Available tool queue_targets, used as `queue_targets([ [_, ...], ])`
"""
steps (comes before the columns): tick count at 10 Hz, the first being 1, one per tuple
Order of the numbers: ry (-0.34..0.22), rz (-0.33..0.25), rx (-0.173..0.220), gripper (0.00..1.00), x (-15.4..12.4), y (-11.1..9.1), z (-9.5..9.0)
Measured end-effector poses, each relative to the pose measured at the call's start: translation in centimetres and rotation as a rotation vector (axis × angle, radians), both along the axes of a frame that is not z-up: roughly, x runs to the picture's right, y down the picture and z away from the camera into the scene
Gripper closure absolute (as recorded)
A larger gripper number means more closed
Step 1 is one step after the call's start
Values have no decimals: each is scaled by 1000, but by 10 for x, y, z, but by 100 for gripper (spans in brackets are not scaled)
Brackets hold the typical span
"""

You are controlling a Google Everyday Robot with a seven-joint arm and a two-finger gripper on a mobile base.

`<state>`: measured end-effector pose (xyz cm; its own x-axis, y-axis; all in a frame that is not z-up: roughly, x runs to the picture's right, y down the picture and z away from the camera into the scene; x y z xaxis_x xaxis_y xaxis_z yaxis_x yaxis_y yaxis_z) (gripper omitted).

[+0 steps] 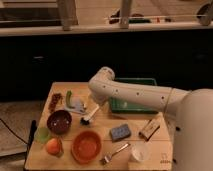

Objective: Wipe red bowl with brush

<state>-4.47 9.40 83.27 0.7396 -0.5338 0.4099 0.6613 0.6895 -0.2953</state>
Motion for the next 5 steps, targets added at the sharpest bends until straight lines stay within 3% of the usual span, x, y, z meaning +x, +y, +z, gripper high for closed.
queue_targets([
  [5, 51, 11, -11, 20, -13, 0, 35],
])
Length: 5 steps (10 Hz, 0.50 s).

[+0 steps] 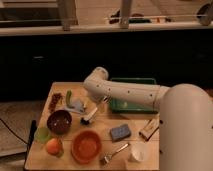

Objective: Wipe red bowl with brush

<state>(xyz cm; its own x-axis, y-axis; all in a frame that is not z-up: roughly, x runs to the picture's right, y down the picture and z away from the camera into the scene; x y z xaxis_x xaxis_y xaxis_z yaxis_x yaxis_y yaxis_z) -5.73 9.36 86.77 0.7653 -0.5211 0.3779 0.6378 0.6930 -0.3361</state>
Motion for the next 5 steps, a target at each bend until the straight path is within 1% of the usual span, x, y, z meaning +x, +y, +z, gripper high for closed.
queue_targets([
  [3, 26, 2, -19, 20, 1, 4, 20],
  [5, 40, 12, -35, 20, 4, 10, 33],
])
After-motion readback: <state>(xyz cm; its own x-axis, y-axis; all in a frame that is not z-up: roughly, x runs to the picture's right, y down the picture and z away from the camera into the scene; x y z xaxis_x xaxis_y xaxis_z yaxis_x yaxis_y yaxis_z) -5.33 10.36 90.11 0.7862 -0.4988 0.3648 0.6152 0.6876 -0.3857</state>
